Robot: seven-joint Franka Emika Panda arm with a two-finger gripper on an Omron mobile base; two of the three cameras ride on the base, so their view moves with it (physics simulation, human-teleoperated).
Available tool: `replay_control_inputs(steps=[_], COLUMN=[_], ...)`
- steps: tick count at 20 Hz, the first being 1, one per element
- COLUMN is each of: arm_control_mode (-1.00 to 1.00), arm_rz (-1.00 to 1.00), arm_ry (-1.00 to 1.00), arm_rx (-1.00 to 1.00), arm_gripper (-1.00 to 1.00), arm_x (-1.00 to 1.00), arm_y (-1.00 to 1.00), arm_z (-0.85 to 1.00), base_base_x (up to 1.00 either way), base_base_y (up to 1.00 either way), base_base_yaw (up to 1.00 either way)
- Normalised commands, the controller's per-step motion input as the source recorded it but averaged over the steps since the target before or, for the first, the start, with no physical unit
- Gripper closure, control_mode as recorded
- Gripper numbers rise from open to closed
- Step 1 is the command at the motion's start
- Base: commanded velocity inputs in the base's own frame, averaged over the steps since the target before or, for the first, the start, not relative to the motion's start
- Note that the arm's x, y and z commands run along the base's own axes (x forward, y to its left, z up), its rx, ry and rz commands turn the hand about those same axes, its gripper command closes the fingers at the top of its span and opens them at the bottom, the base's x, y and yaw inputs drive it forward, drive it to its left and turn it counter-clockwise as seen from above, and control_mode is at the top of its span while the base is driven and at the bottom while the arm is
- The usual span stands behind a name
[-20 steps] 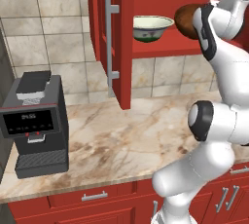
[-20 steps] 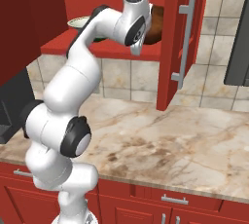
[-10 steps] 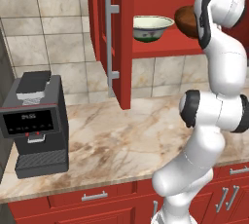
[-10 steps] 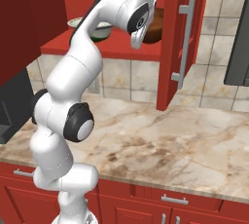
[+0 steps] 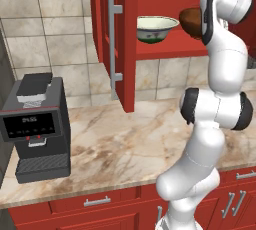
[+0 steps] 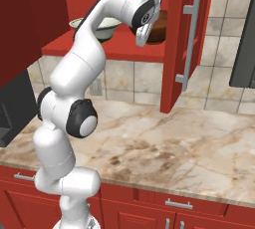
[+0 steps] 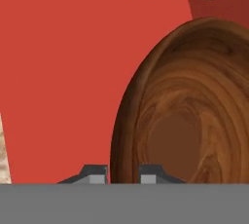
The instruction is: Open the cabinet. Pick the bowls from the counter and place them in the cabinet. Then close the cabinet.
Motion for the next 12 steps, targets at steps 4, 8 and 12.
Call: replay_control_inputs(steps=[4,8,12], arm_control_mode=[-1.00,-1.00,-1.00], arm_rz=[0.00,0.00,0.00], arm_ry=[0.00,-0.02,-0.08], arm_rx=[0.00,0.00,0.00], arm_gripper=[-1.00,-1.00,-1.00], arm_x=[0.00,0.00,-0.12], arm_y=[0.00,0.00,0.00], arm_z=[0.00,0.00,-0.05], base_base_x=[0.00,0.00,0.00], base_base_y=[0.00,0.00,0.00], base_base_yaw=[0.00,0.00,0.00])
